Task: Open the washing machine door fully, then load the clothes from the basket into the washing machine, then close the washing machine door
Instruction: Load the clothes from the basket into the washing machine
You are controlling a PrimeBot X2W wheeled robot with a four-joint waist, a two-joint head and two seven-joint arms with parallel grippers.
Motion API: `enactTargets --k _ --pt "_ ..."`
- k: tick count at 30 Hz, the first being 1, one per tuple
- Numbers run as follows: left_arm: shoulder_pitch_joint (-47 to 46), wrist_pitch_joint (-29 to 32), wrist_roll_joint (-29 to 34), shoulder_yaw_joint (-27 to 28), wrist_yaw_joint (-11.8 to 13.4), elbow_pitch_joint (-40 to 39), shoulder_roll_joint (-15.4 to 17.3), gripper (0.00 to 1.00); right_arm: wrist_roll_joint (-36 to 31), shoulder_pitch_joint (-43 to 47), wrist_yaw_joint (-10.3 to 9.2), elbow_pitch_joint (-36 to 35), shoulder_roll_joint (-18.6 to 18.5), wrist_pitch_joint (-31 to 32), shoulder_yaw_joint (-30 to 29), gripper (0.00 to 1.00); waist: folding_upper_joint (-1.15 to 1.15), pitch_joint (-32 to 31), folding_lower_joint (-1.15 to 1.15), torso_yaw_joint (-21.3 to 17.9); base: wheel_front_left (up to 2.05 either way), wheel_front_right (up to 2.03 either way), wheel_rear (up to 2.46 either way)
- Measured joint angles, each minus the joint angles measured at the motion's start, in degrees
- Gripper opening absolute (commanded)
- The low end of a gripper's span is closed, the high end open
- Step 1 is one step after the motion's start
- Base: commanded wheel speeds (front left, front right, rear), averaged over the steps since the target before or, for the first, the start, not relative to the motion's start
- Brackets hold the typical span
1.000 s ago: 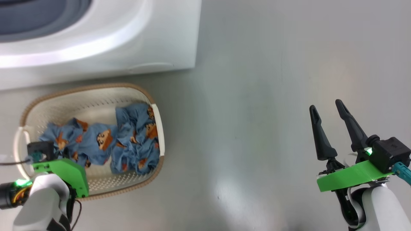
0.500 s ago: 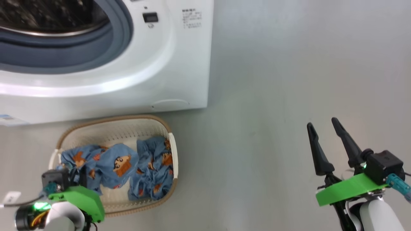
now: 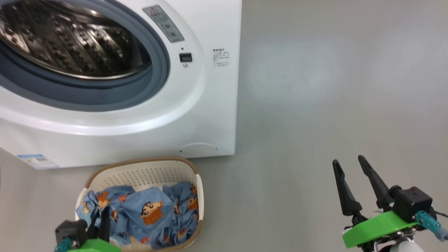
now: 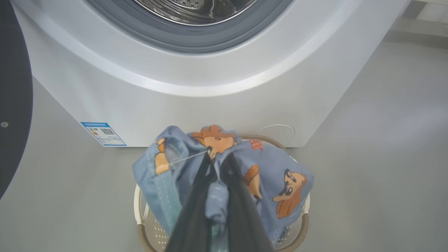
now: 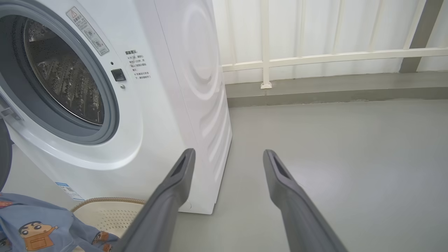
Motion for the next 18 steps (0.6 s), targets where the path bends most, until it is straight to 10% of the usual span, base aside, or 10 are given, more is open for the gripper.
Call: enactTargets --k 18 --pt "8.43 0.00 1.02 6.31 -4.92 -9.78 -3.24 0.00 1.81 2.98 0.00 0.87 1.78 -0.01 0.23 1.00 0.00 -6.93 0.00 1.00 0.00 0.00 0.00"
